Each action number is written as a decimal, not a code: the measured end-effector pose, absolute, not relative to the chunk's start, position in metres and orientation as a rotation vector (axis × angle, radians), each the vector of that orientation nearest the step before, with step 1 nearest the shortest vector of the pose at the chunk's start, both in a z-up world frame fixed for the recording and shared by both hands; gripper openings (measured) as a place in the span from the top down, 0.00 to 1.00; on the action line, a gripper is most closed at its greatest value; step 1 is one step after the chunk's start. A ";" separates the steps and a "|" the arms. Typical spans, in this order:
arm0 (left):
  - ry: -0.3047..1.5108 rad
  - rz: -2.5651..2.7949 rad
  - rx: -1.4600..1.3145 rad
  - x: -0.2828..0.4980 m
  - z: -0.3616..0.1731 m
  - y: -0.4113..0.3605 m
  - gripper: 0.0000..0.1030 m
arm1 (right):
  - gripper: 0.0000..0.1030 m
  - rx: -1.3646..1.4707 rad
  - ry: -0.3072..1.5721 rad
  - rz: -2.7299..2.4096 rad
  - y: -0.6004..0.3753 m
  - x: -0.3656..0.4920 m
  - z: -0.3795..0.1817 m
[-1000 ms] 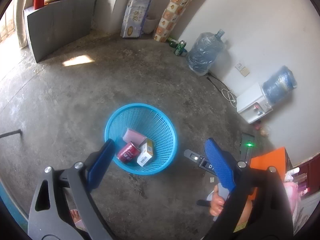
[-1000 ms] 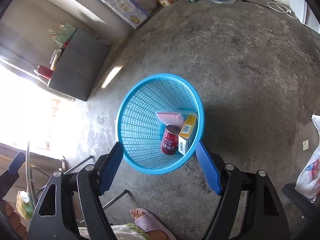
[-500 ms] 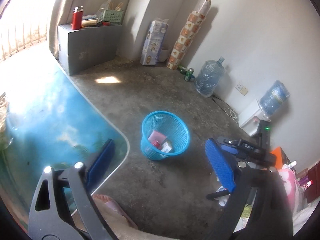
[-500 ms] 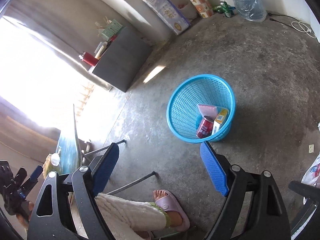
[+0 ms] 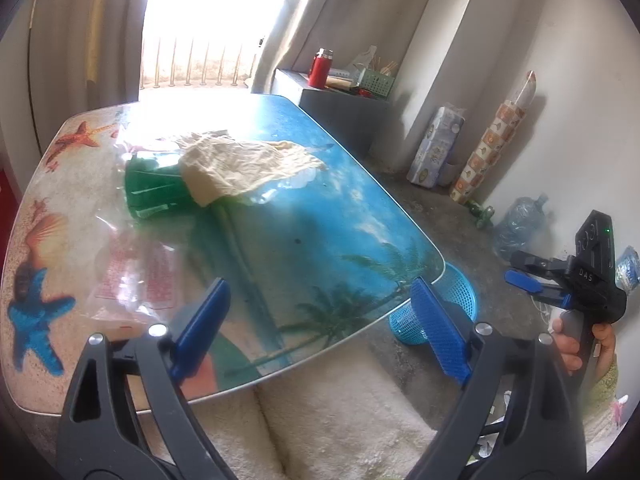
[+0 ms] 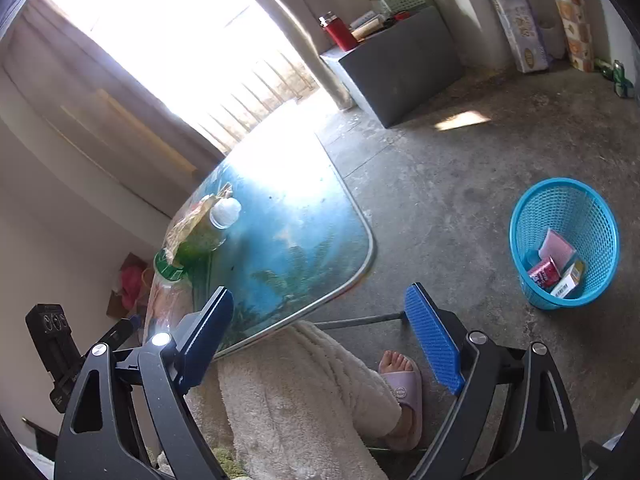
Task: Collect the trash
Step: 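Swing both tools back over the table toward the crumpled tan paper, then close the right tool on the crumpled tan paper and lift it, then bring the tan paper toward the left tool while the left tool closes on it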
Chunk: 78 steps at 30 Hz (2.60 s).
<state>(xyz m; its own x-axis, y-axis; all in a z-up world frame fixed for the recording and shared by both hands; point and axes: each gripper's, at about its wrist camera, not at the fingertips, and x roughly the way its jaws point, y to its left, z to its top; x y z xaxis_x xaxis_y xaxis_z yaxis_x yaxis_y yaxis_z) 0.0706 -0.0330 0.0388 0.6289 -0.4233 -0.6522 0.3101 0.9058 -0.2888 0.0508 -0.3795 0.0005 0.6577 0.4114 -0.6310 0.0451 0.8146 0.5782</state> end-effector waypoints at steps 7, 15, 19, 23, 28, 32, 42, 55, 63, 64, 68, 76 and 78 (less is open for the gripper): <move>0.733 -0.347 -0.193 0.076 0.047 0.022 0.15 | 0.17 0.418 0.860 0.405 -0.286 0.109 0.037; 0.704 -0.254 -0.206 0.080 0.042 0.067 0.15 | 0.17 -0.052 0.772 0.440 -0.169 0.158 0.057; 0.714 -0.218 -0.216 0.082 0.035 0.089 0.15 | 0.17 -0.452 0.654 0.392 -0.112 0.157 0.045; 0.730 -0.181 -0.223 0.089 0.025 0.106 0.15 | 0.18 -0.737 0.554 0.376 -0.078 0.153 0.025; 0.749 -0.162 -0.195 0.097 0.013 0.112 0.15 | 0.26 -0.959 0.503 0.383 -0.053 0.148 0.000; 0.772 -0.192 -0.159 0.101 0.004 0.107 0.15 | 0.37 -1.001 0.501 0.372 -0.047 0.148 -0.008; 0.839 -0.246 -0.099 0.119 -0.018 0.085 0.15 | 0.96 -0.766 0.556 0.349 -0.062 0.171 0.025; 0.797 -0.164 -0.129 0.110 -0.004 0.095 0.15 | 0.98 -0.337 0.380 0.227 -0.130 0.175 0.139; 0.717 -0.197 -0.145 0.095 0.023 0.087 0.15 | 0.98 -0.292 0.280 0.178 -0.179 0.098 0.177; 0.706 -0.213 -0.147 0.093 0.026 0.084 0.16 | 0.98 -0.296 0.286 0.175 -0.184 0.087 0.177; 0.671 -0.288 -0.143 0.084 0.038 0.067 0.21 | 0.98 -0.318 0.339 0.157 -0.199 0.047 0.164; 0.718 -0.426 -0.096 0.077 0.029 0.020 0.34 | 0.98 -0.194 0.646 0.188 -0.216 0.009 0.077; 0.746 -0.455 -0.088 0.075 0.022 0.009 0.37 | 0.98 -0.135 0.701 0.202 -0.221 0.007 0.060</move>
<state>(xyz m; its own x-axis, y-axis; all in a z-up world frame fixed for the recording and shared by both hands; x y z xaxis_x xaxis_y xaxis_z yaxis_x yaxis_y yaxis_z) 0.0754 0.0088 0.0218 0.6425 -0.4291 -0.6349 0.3678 0.8995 -0.2357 0.0070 -0.2214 0.0598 0.7460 0.1385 -0.6514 -0.2287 0.9719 -0.0552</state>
